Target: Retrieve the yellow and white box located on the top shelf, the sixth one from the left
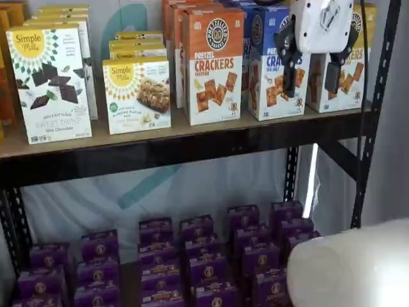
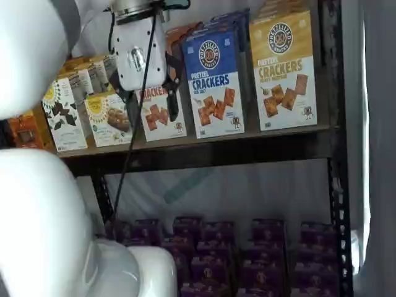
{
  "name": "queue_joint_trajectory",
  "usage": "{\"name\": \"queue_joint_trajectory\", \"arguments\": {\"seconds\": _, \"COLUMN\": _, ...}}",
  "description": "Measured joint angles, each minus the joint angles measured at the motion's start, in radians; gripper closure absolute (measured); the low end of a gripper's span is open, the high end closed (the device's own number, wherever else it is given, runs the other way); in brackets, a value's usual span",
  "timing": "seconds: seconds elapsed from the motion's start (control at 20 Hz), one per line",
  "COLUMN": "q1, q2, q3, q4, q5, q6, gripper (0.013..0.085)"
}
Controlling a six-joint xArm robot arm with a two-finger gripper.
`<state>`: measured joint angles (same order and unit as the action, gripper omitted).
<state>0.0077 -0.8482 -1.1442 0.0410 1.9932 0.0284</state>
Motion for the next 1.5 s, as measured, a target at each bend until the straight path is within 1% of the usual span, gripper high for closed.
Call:
{"name": "queue_joint_trajectory", "arguments": {"seconds": 0.05, "q1": -0.004, "q2": -0.001, "q3": 0.001, "q4": 0.005, "q5": -0.001, "q6": -0.002, "gripper": 0.013}}
{"name": "queue_joint_trajectory", "arguments": {"seconds": 0.1, "q1": -0.019, "q2": -0.003, "q3": 0.003, "q4": 0.02, "q5": -0.004, "q6": -0.01, "gripper": 0.013}}
{"name": "queue_joint_trajectory", "arguments": {"seconds": 0.15, "q1": -0.025, "q2": -0.004, "q3": 0.004, "q4": 0.028, "q5": -0.006, "q6": -0.013, "gripper": 0.013}}
{"name": "queue_joint_trajectory", "arguments": {"seconds": 0.3, "q1": -0.026, "q2": -0.004, "q3": 0.005, "q4": 0.029, "q5": -0.008, "q6": -0.014, "gripper": 0.013}}
{"name": "queue_joint_trajectory", "arguments": {"seconds": 0.5, "q1": -0.016, "q2": -0.007, "q3": 0.014, "q4": -0.005, "q5": -0.027, "q6": -0.018, "gripper": 0.013}}
{"name": "queue_joint_trajectory", "arguments": {"seconds": 0.6, "q1": -0.023, "q2": -0.011, "q3": 0.022, "q4": -0.028, "q5": -0.048, "q6": -0.034, "gripper": 0.013}}
{"name": "queue_joint_trajectory", "arguments": {"seconds": 0.65, "q1": -0.034, "q2": -0.011, "q3": 0.025, "q4": -0.036, "q5": -0.06, "q6": -0.047, "gripper": 0.013}}
{"name": "queue_joint_trajectory", "arguments": {"seconds": 0.75, "q1": -0.071, "q2": -0.012, "q3": 0.029, "q4": -0.042, "q5": -0.088, "q6": -0.084, "gripper": 0.013}}
{"name": "queue_joint_trajectory", "arguments": {"seconds": 0.85, "q1": -0.117, "q2": -0.008, "q3": 0.029, "q4": -0.045, "q5": -0.12, "q6": -0.129, "gripper": 0.013}}
{"name": "queue_joint_trajectory", "arguments": {"seconds": 1.1, "q1": -0.224, "q2": 0.026, "q3": 0.005, "q4": -0.056, "q5": -0.175, "q6": -0.236, "gripper": 0.013}}
{"name": "queue_joint_trajectory", "arguments": {"seconds": 1.3, "q1": -0.288, "q2": 0.057, "q3": -0.011, "q4": -0.055, "q5": -0.197, "q6": -0.3, "gripper": 0.013}}
{"name": "queue_joint_trajectory", "arguments": {"seconds": 1.4, "q1": -0.326, "q2": 0.072, "q3": -0.014, "q4": -0.048, "q5": -0.216, "q6": -0.335, "gripper": 0.013}}
{"name": "queue_joint_trajectory", "arguments": {"seconds": 1.5, "q1": -0.353, "q2": 0.084, "q3": -0.017, "q4": -0.043, "q5": -0.23, "q6": -0.361, "gripper": 0.013}}
